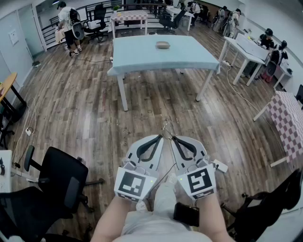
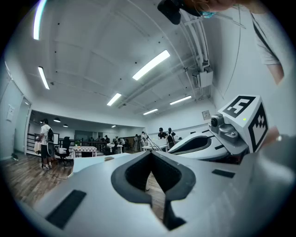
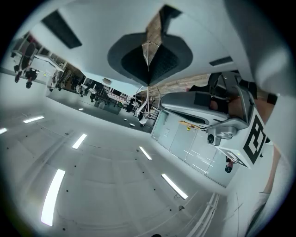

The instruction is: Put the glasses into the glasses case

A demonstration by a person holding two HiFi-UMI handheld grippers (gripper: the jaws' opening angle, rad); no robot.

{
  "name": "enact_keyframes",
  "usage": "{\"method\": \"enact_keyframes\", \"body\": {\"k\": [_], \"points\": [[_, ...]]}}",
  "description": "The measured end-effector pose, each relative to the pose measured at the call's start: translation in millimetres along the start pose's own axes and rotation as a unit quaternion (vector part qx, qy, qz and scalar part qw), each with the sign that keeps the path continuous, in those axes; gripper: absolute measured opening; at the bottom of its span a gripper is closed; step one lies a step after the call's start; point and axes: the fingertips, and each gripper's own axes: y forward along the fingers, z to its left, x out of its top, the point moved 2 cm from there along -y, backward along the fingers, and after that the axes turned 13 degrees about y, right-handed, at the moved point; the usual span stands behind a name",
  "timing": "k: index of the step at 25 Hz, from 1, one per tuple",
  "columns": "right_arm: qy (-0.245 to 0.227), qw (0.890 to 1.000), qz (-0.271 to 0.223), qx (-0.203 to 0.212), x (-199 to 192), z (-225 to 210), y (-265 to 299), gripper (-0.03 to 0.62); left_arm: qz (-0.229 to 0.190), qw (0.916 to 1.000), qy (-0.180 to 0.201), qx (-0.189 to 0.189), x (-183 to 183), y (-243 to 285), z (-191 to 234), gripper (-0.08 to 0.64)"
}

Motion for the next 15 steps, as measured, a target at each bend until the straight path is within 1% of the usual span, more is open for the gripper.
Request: {"method": "enact_keyframes", "body": {"k": [4, 8, 12, 15], "points": [[0.009, 1.0, -0.009, -0.009, 7.0, 10.6, -12.7, 0.011, -0.008, 0.9996, -0.023, 0.014, 5.4, -11.9, -1.1, 0.009], [0.02, 1.0, -0.018, -0.007, 9.0, 15.1, -23.3, 0.011, -0.02, 0.9991, -0.034, 0.013, 11.3, -15.7, -3.9, 0.009], [0.027, 1.0, -0.014, -0.004, 4.6, 12.1, -28.1, 0.011, -0.023, 0.9992, -0.032, 0.011, 13.9, -14.3, -5.0, 0.009], [0.034, 0.999, -0.02, -0.003, 3.8, 8.3, -25.8, 0.011, -0.02, 0.9995, -0.022, 0.007, 13.7, -11.6, -4.7, 0.009]]}}
